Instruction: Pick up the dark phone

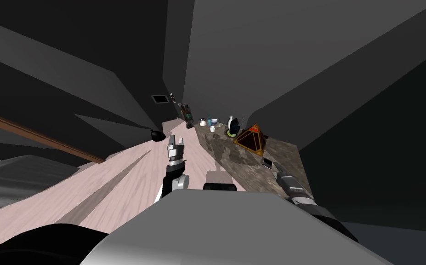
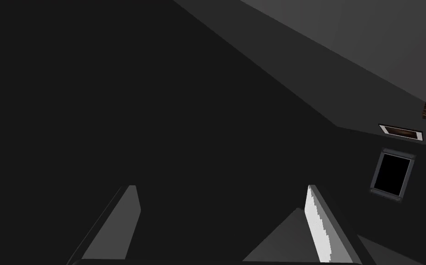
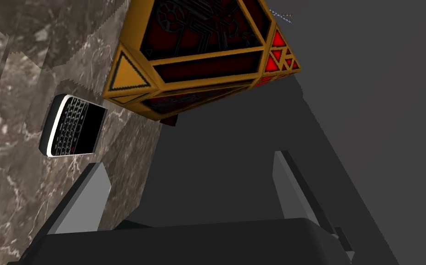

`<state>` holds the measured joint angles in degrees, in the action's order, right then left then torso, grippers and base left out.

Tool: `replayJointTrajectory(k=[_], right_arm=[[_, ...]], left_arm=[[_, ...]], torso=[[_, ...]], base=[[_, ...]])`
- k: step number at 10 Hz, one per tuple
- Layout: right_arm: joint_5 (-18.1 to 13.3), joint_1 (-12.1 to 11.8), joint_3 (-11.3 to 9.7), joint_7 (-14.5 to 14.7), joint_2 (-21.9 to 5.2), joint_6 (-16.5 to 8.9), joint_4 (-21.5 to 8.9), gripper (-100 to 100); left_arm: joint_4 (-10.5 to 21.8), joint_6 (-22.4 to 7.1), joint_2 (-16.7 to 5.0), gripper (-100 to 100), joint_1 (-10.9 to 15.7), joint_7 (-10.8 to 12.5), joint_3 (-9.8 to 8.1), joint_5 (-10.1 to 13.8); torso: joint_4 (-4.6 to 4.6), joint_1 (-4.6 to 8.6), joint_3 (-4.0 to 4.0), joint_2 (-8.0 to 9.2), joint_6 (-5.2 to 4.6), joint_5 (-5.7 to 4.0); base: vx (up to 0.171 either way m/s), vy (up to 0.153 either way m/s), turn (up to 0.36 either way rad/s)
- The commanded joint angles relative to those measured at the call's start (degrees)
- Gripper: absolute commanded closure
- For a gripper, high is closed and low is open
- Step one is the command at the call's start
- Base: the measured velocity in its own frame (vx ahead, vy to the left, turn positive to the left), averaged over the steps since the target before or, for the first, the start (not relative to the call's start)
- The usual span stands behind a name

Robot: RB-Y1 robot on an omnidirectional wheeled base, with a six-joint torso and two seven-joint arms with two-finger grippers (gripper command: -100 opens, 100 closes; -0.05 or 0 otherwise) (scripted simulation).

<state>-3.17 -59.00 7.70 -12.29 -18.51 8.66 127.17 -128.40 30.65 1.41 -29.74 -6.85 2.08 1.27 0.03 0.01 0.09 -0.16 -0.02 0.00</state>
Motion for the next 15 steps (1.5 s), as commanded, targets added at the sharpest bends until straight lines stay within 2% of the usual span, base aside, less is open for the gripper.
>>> replayJointTrajectory(k=[1,3,4,5,6,8,9,10,11,12,13,14,15], right_arm=[[-0.66,-2.86,1.13,-0.87,-1.51,-1.65,-0.57,-100],[-0.66,-4.26,1.13,-0.87,-1.51,-1.65,-0.57,-100],[-1.28,-6.31,1.93,-1.47,-2.75,-3.43,-0.54,-100],[-1.28,-7.66,1.93,-1.47,-2.75,-3.43,-0.54,-100],[-1.84,-9.45,2.68,-2.07,-4.01,-5.18,-0.51,-100],[-1.84,-11.04,2.68,-2.07,-4.01,-5.18,-0.51,-100],[-2.35,-13.18,3.37,-2.66,-5.3,-6.89,-0.48,-100],[-2.35,-14.39,3.37,-2.66,-5.3,-6.89,-0.48,-100],[-2.79,-16.79,3.98,-3.23,-6.62,-8.54,-0.47,-100],[-2.79,-17.67,3.98,-3.23,-6.62,-8.54,-0.47,-100],[-3.15,-19.69,4.5,-3.78,-7.98,-10.11,-0.48,-100],[-3.15,-20.85,4.5,-3.78,-7.98,-10.11,-0.48,-100],[-3.44,-23.21,4.91,-4.31,-9.39,-11.6,-0.5,-100]], left_arm=[[0.0,0.0,0.0,0,0.0,0.0,0.0,0.0],[0.0,0.0,0.0,0,0.0,0.0,0.0,0.0],[0.0,0.0,0.0,0,0.0,0.0,0.0,0.0],[0.0,0.0,0.0,0,0.01,0.0,0.01,0.0],[0.0,0.0,0.0,0,0.0,0.0,0.0,0.0],[0.0,0.0,0.0,0,-0.01,0.0,0.0,0.0],[0.0,0.0,0.0,0,-0.01,0.0,0.0,0.0],[0.0,0.0,0.0,0,0.01,0.0,0.0,0.0],[0.0,0.0,0.0,0,0.0,0.0,0.0,0.0],[0.0,0.0,0.0,0,0.0,0.0,0.0,0.0],[0.0,0.0,0.0,0,-0.01,0.0,-0.01,0.0],[0.0,0.0,0.0,0,0.0,0.0,0.0,0.0],[0.0,0.0,0.0,0,-0.01,0.0,-0.01,0.0]], torso=[[0.0,0.0,0.0,0.0,0.0,0.0],[0.0,0.0,0.0,0.0,-0.02,0.0],[-0.01,-0.05,-0.03,0.06,-0.02,0.01],[-0.01,-0.05,-0.02,0.03,0.04,0.01],[-0.01,-0.02,-0.01,0.02,-0.02,0.0],[0.0,0.01,0.02,-0.03,-0.02,0.0],[-0.01,-0.04,-0.02,0.04,-0.03,0.0],[-0.01,-0.04,-0.01,0.0,0.03,0.01],[-0.01,-0.03,0.0,0.01,-0.01,0.0],[0.0,-0.01,0.02,-0.04,0.03,0.0],[0.0,-0.01,0.02,-0.04,-0.02,0.0],[0.01,0.02,0.04,-0.07,0.02,0.0],[0.01,0.02,0.03,-0.06,-0.02,-0.01]], base=[[0.039,-0.013,0.308],[0.027,-0.008,0.045],[0.029,0.002,0.289],[0.035,-0.011,0.153],[0.046,-0.012,0.277],[0.033,-0.013,0.064],[0.035,-0.001,0.276],[0.034,-0.012,0.166],[0.044,-0.01,0.254],[0.043,-0.017,0.154],[0.054,-0.025,0.283],[0.046,-0.026,0.144],[0.055,-0.015,0.236]])
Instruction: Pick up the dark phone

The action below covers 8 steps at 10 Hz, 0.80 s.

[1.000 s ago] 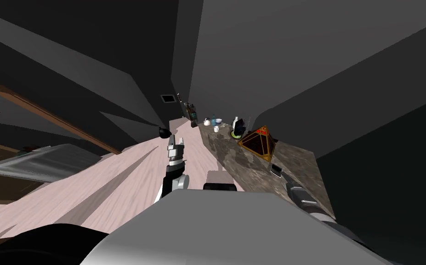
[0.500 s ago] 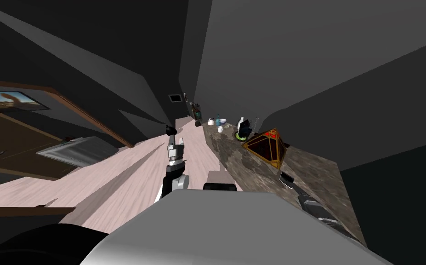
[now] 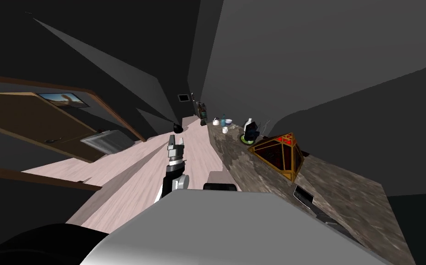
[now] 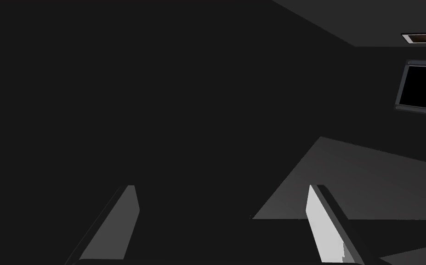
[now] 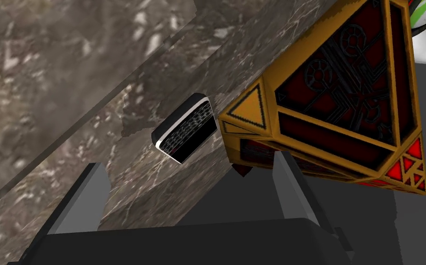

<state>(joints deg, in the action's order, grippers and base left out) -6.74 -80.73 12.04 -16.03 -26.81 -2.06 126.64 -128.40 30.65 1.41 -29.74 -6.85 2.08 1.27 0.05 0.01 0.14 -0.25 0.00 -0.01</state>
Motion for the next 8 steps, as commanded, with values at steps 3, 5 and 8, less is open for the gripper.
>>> replayJointTrajectory(k=[3,5,8], right_arm=[[-0.08,-5.09,0.86,-1.07,-2.56,-2.27,-0.02,-100],[-0.25,-9.26,1.03,-2.0,-5.61,-4.75,-0.21,-100],[-0.21,-12.7,0.88,-2.42,-7.25,-5.83,-0.34,-100]], left_arm=[[0.0,0.0,0.0,0,0.0,0.0,0.0,0.0],[0.0,0.0,0.0,0,0.0,0.0,0.0,0.0],[0.0,0.0,0.0,0,-0.01,0.0,0.0,0.0]], torso=[[0.0,-0.02,0.0,0.0,-0.01,0.01],[0.0,0.0,0.0,0.0,0.0,0.0],[0.02,0.04,0.05,-0.09,-0.01,-0.01]], base=[[0.046,-0.016,0.176],[0.063,-0.027,0.296],[0.06,-0.032,0.155]])
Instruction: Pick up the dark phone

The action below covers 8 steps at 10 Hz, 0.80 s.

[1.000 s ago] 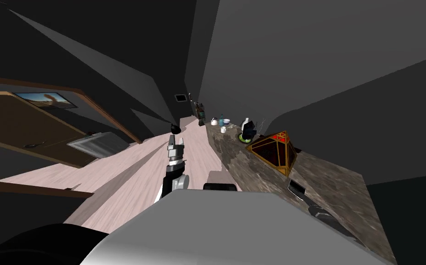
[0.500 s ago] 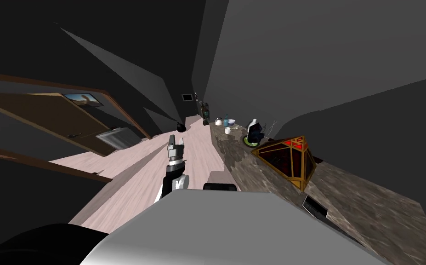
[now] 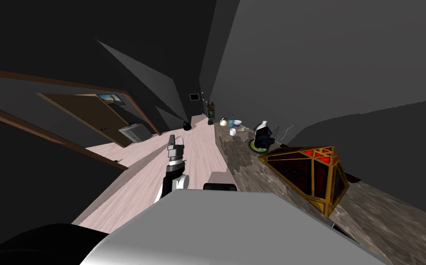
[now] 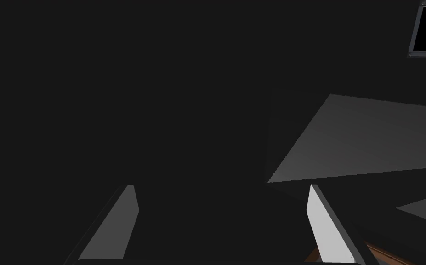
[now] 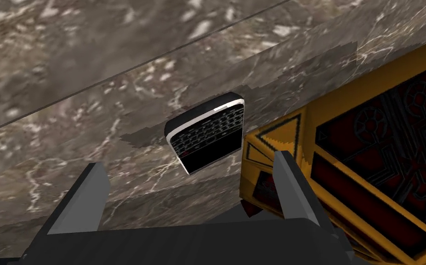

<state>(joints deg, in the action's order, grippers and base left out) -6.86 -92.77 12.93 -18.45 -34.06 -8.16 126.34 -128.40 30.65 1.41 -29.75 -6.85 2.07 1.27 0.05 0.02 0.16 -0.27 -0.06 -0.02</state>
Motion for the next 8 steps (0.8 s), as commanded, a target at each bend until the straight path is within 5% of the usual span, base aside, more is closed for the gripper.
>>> replayJointTrajectory(k=[1,8], right_arm=[[0.02,-2.8,-0.29,-0.38,-1.64,-0.71,-0.2,-100],[2.22,-12.04,-4.52,-2.17,-13.25,-4.46,-1.45,-100]], left_arm=[[0.0,0.0,0.0,0,0.0,0.0,0.0,0.0],[0.0,0.0,0.0,0,0.0,0.0,0.0,0.0]], torso=[[0.0,0.0,0.0,0.0,0.0,0.0],[0.03,0.06,0.08,-0.14,0.01,-0.02]], base=[[0.048,-0.02,0.22],[0.078,-0.057,0.227]])
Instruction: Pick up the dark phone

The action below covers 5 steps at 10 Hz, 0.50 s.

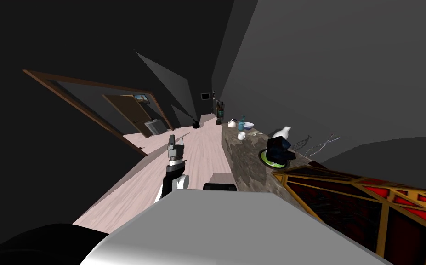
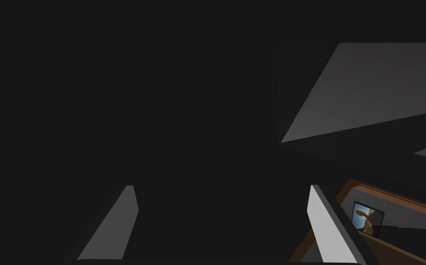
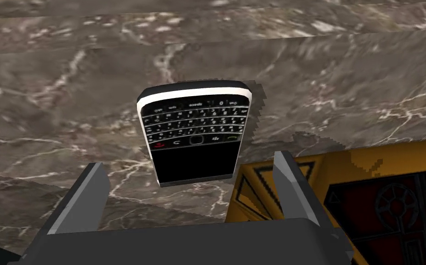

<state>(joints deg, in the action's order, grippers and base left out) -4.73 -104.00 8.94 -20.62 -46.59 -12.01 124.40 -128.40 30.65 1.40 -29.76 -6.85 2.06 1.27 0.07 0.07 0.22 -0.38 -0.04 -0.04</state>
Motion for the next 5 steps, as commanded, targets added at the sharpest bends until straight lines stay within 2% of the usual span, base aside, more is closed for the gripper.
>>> replayJointTrajectory(k=[1,5], right_arm=[[0.5,-1.43,-1.24,-0.12,-2.12,-0.78,0.32,-100],[2.23,-2.88,-4.13,-0.35,-6.88,-0.92,-0.37,-100]], left_arm=[[0.0,0.0,0.0,0,0.0,0.0,0.0,0.0],[0.0,0.0,0.0,0,0.0,0.0,0.0,0.0]], torso=[[0.0,0.0,0.0,0.0,0.0,0.0],[-0.04,-0.1,-0.09,0.14,-0.03,0.03]], base=[[0.058,-0.053,0.125],[0.034,-0.042,0.081]])
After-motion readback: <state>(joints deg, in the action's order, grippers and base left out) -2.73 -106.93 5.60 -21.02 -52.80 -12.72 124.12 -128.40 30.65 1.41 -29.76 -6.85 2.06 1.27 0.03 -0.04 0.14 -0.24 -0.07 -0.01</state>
